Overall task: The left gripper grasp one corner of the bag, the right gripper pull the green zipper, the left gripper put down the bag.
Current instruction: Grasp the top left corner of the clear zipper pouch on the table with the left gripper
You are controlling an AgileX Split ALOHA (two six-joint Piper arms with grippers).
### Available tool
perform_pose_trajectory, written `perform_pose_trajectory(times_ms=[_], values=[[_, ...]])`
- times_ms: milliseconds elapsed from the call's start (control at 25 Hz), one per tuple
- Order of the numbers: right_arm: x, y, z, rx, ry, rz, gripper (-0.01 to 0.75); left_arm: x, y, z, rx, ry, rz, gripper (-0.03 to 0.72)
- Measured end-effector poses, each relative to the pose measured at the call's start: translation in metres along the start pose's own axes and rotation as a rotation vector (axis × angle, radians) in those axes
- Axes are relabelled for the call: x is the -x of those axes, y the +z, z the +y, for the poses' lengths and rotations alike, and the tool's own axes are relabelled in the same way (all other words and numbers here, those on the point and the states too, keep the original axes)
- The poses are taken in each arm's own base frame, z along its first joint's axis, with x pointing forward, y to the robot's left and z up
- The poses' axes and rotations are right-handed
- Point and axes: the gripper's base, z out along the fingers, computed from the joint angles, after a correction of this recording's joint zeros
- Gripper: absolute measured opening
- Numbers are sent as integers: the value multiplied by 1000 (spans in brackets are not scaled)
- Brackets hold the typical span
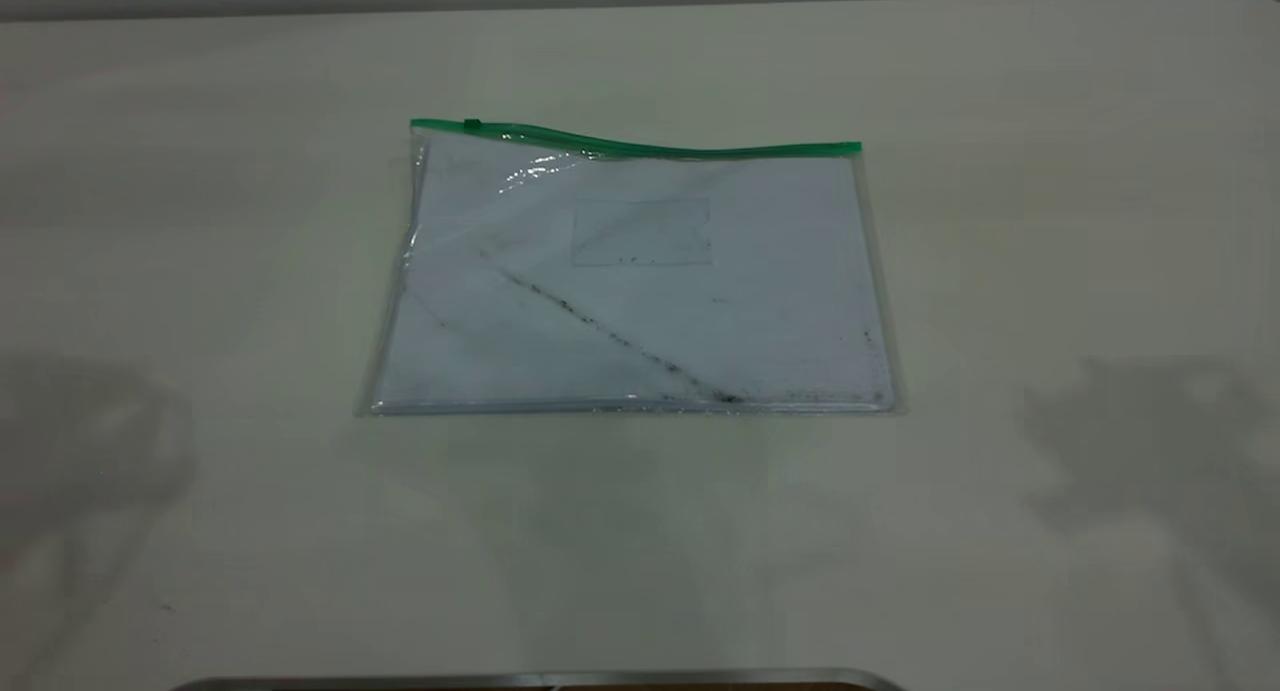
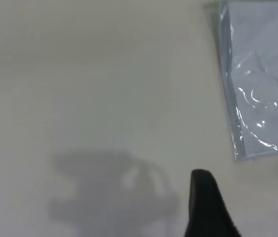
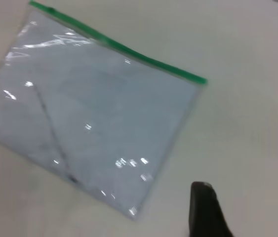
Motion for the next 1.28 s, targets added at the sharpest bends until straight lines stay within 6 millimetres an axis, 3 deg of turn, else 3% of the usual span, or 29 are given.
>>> perform_pose_trajectory(times_ms=[360, 520, 720, 960, 1280], values=[[30, 98, 33, 200, -75, 46, 470, 52, 101, 20, -150, 0, 113, 524], [34, 128, 47, 269, -94, 73, 470, 66, 154, 30, -203, 12, 152, 554], [39, 146, 51, 306, -83, 80, 470, 77, 212, 37, -307, 8, 167, 564], [40, 149, 50, 307, -76, 77, 470, 71, 278, 30, -464, -2, 144, 565], [41, 149, 50, 308, -61, 72, 470, 61, 323, 17, -563, -50, 151, 565]])
